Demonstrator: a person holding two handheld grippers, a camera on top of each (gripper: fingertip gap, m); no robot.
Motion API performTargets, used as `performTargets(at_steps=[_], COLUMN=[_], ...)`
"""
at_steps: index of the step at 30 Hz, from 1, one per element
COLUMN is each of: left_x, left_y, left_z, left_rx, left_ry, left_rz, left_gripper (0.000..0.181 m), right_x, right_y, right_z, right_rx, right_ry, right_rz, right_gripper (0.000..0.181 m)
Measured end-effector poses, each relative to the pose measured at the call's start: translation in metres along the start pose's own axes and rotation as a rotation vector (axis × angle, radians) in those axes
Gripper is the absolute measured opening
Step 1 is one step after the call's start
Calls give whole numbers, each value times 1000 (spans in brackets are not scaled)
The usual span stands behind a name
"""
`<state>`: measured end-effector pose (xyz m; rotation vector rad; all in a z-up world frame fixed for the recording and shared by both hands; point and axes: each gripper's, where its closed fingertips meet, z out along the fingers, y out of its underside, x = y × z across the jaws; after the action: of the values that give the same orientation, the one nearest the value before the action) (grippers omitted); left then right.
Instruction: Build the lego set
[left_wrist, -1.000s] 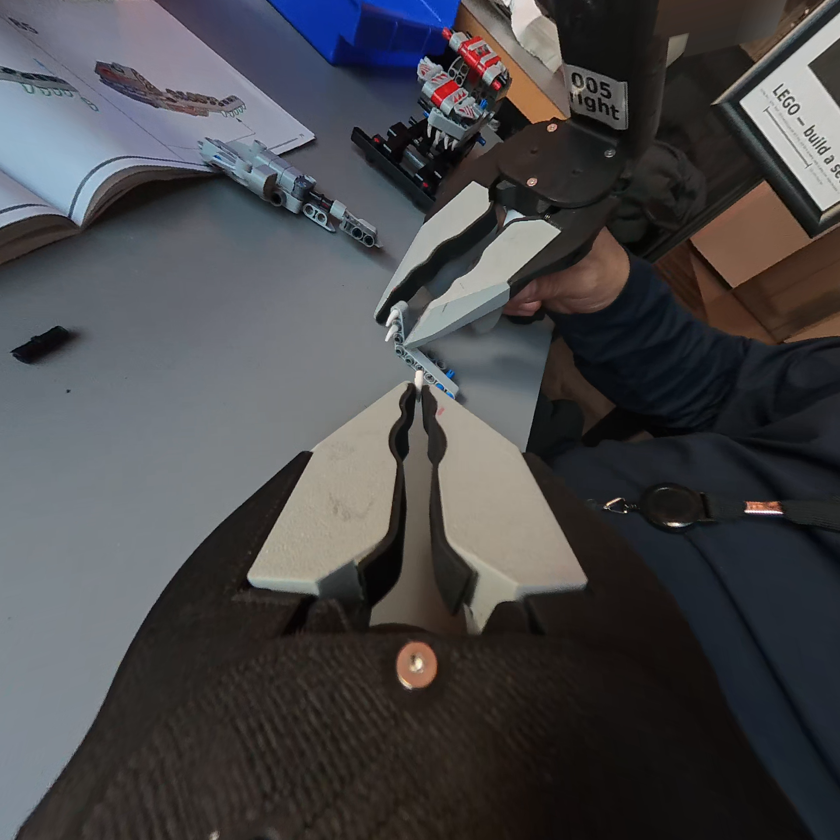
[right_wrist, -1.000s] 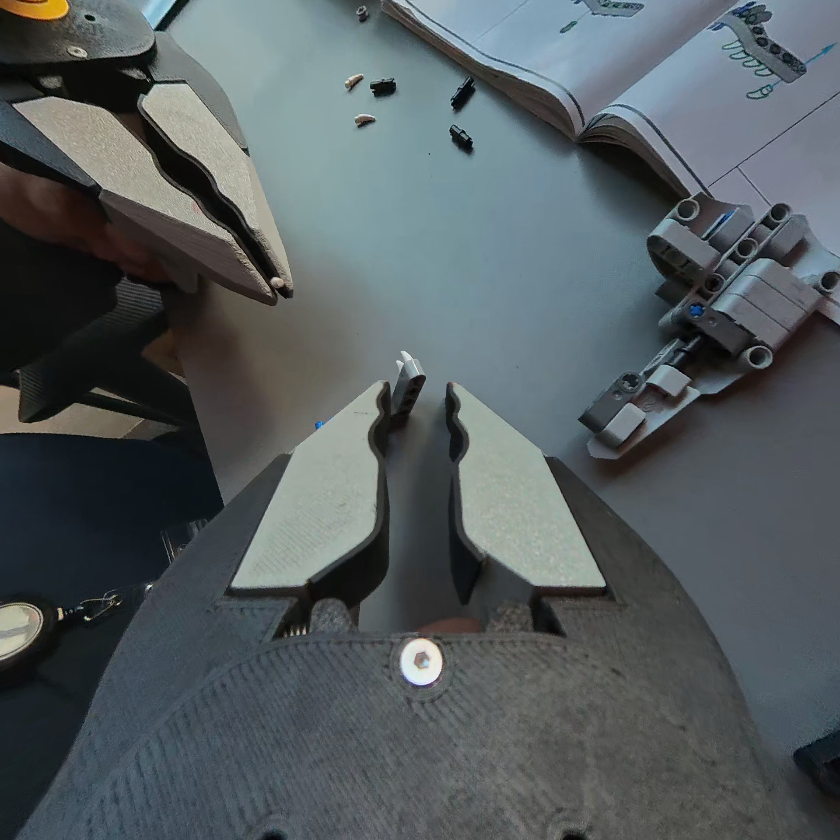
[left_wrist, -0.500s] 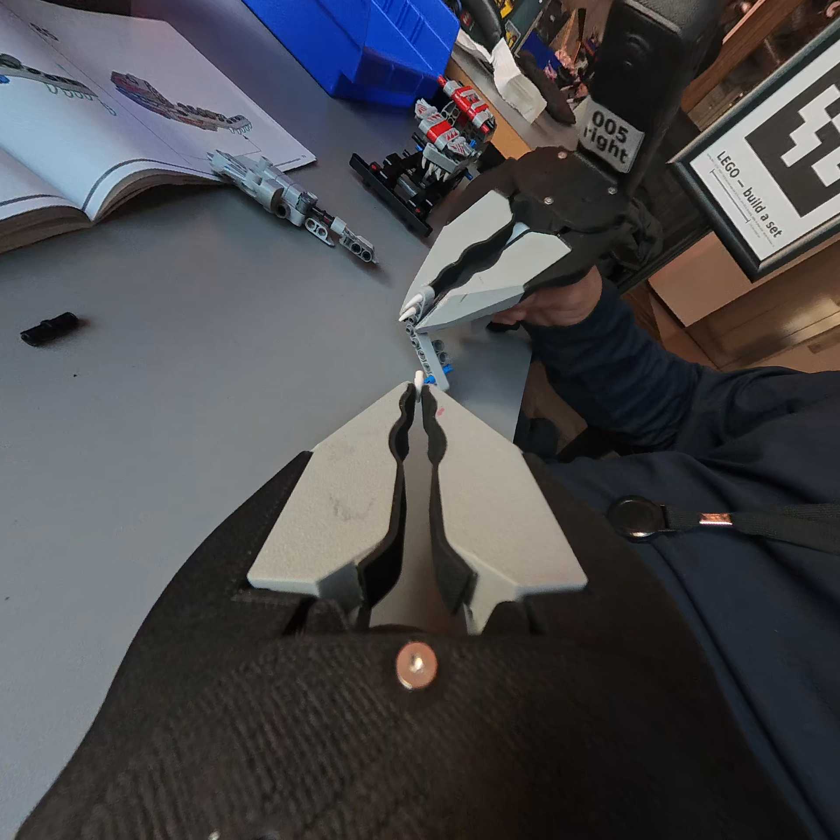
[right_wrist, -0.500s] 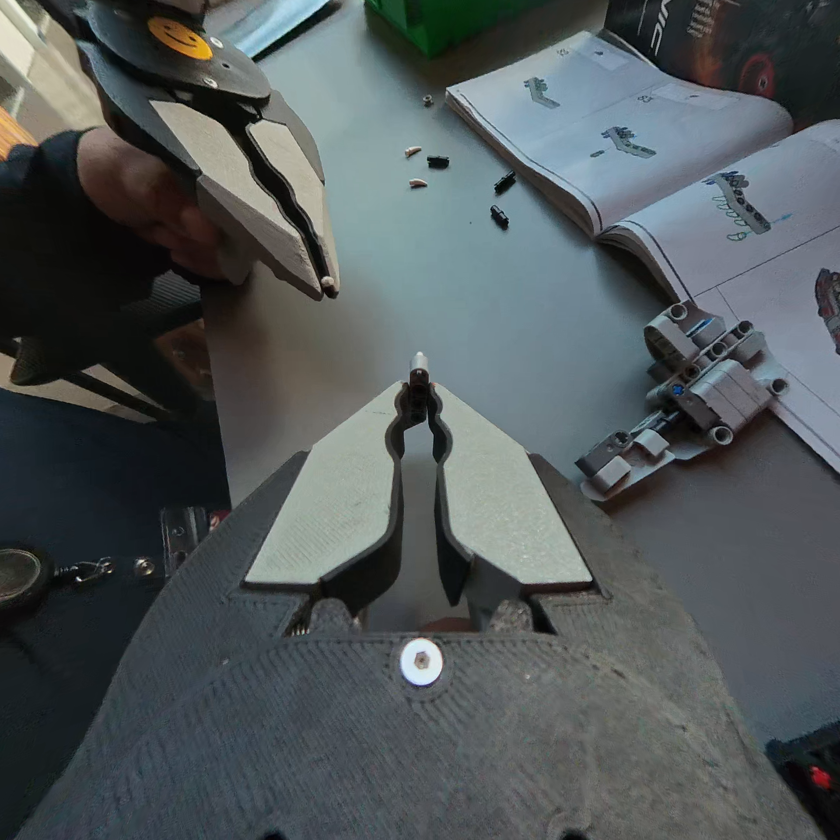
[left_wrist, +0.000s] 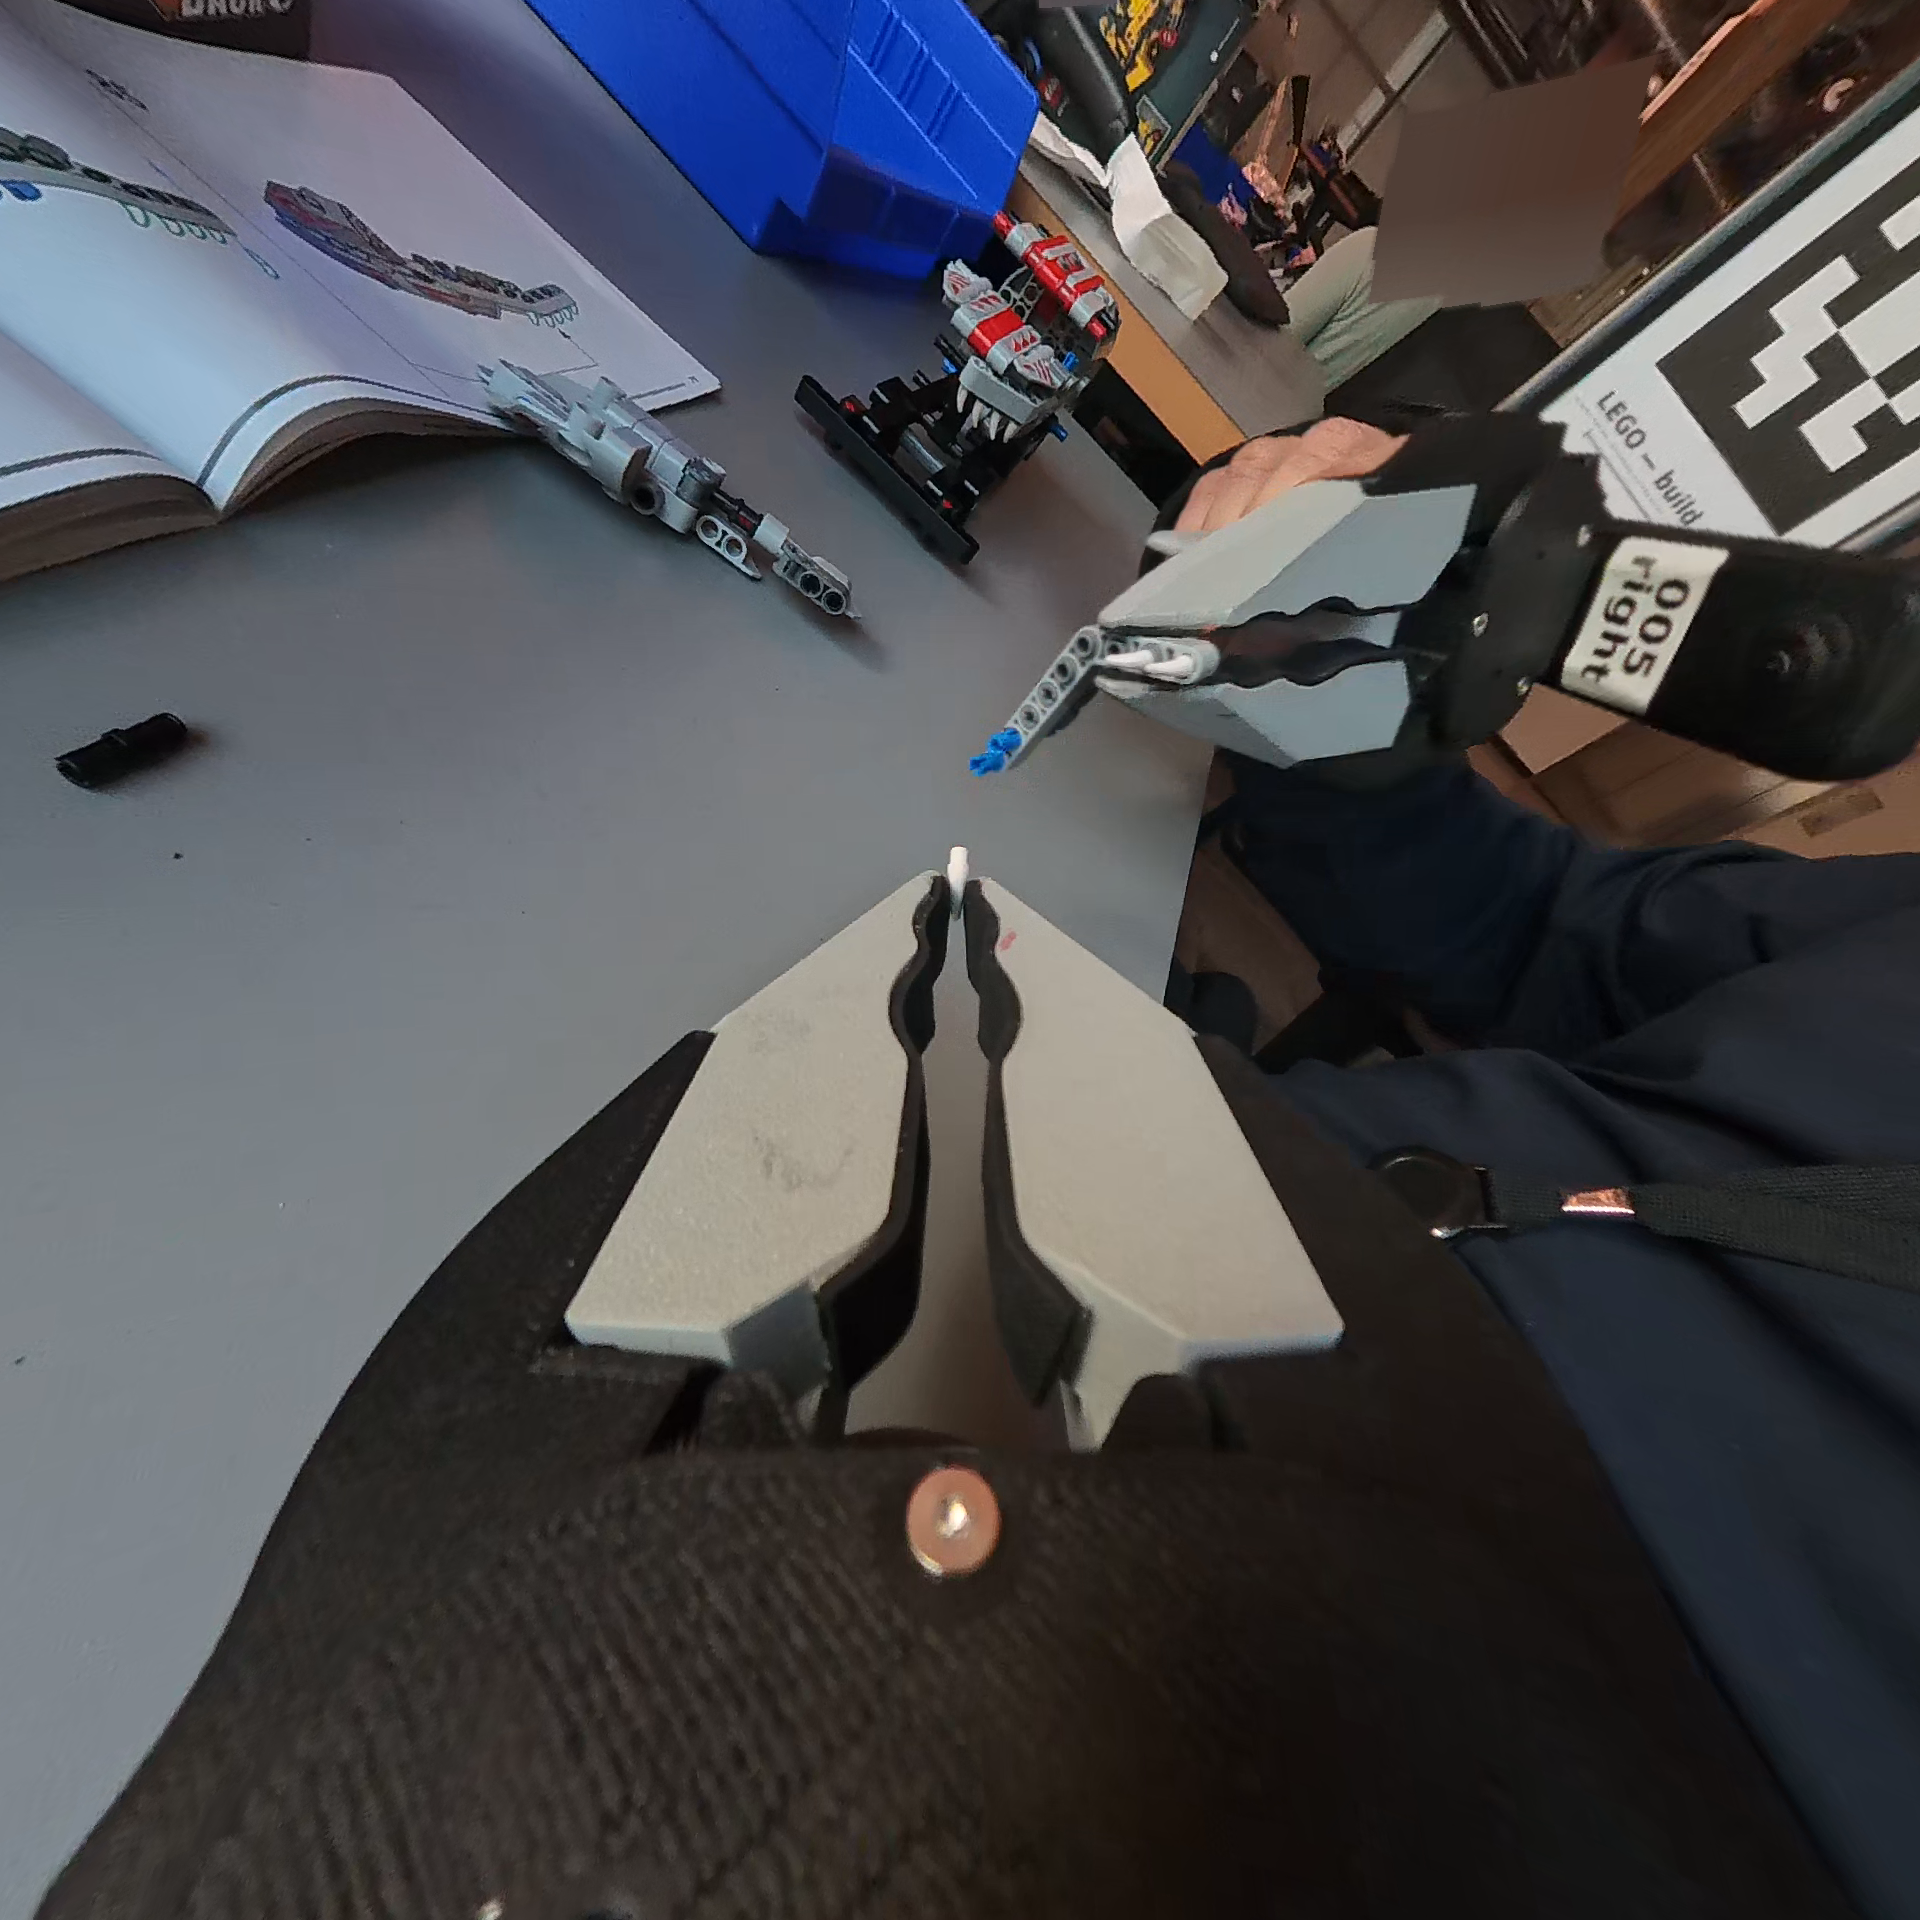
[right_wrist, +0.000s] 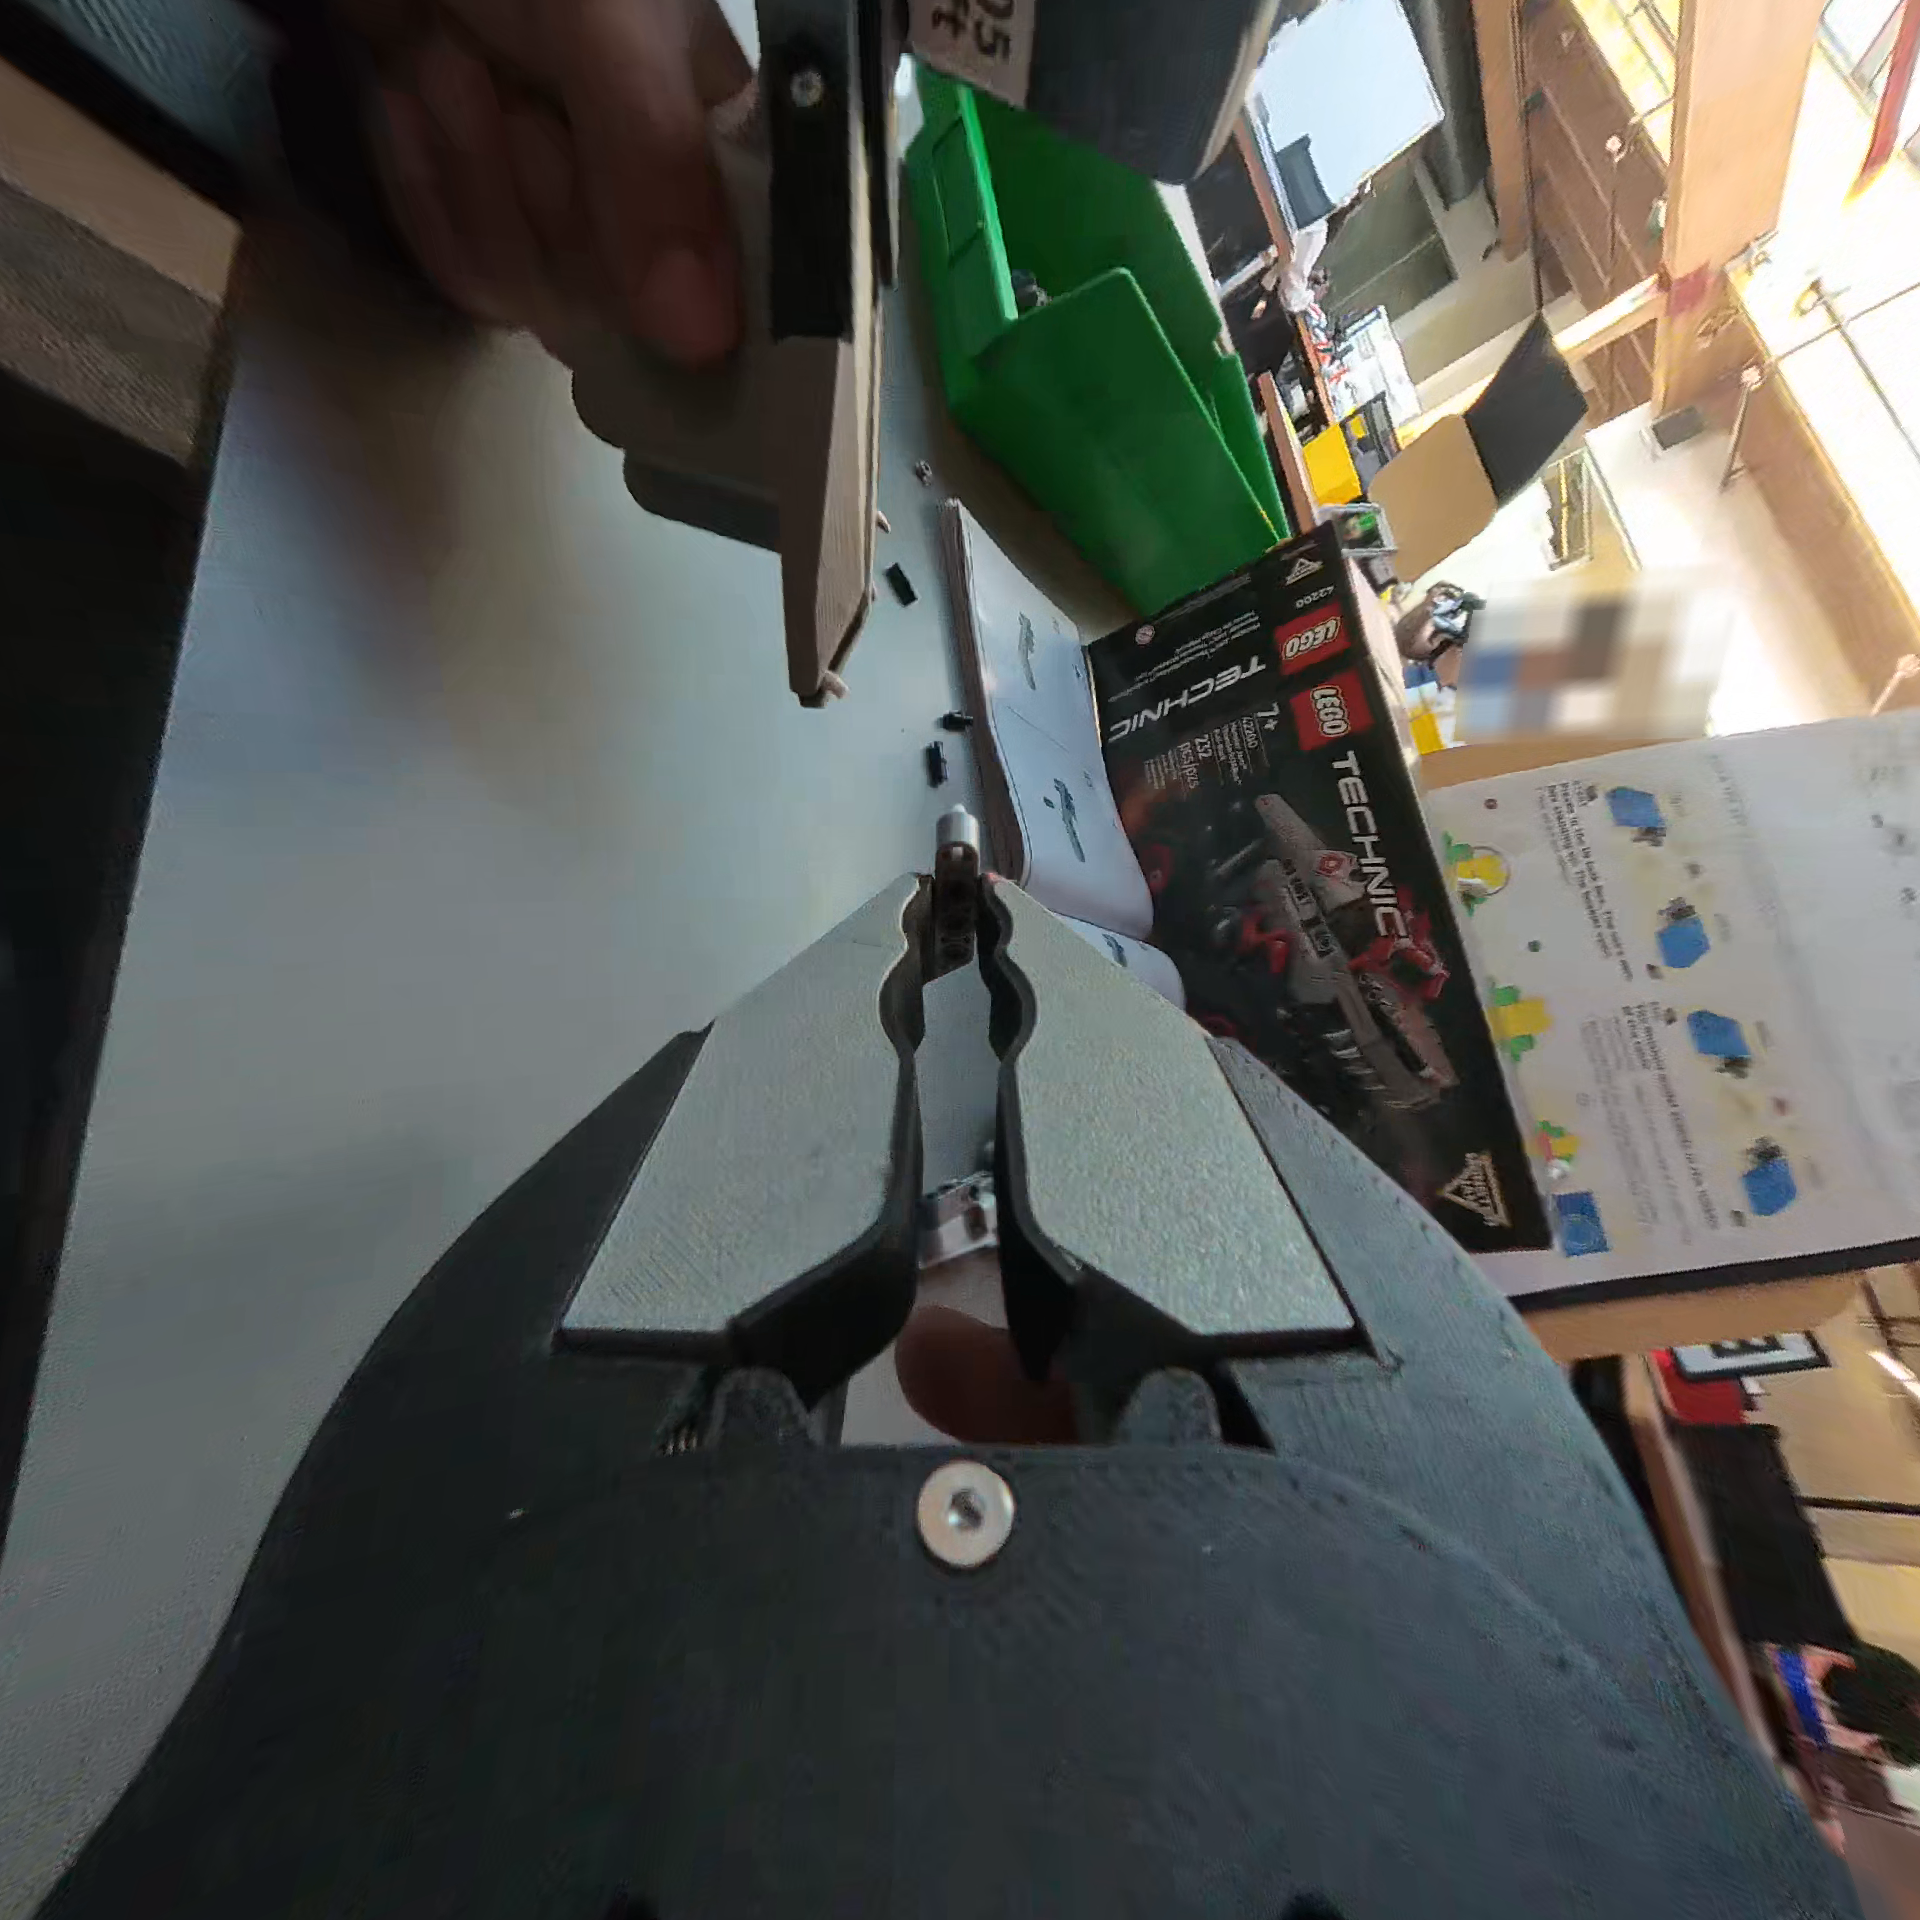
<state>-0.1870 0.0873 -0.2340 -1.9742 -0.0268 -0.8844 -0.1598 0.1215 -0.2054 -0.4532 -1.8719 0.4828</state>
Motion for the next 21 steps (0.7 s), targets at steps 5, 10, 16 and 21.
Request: performTargets(at_steps=[5, 10, 16, 21], left_x=[0, 0, 0, 0], left_y=[0, 0, 0, 0], left_z=[0, 0, 0, 0], left_rx=[0, -2, 0, 3], left_ry=[-4, -2, 3, 13], left_rz=[1, -1, -5, -11], left_gripper=[0, 0, 0, 0], right_x=[-11, -27, -47, -50], right_y=[8, 23, 33, 37], right_z=[-1, 2, 0, 1], right_rx=[-72, -137, -177, -204], right_ry=[-17, -115, -314, -419], right_rz=[-217, -399, -400, -313], right_gripper=[5, 5, 6, 13])
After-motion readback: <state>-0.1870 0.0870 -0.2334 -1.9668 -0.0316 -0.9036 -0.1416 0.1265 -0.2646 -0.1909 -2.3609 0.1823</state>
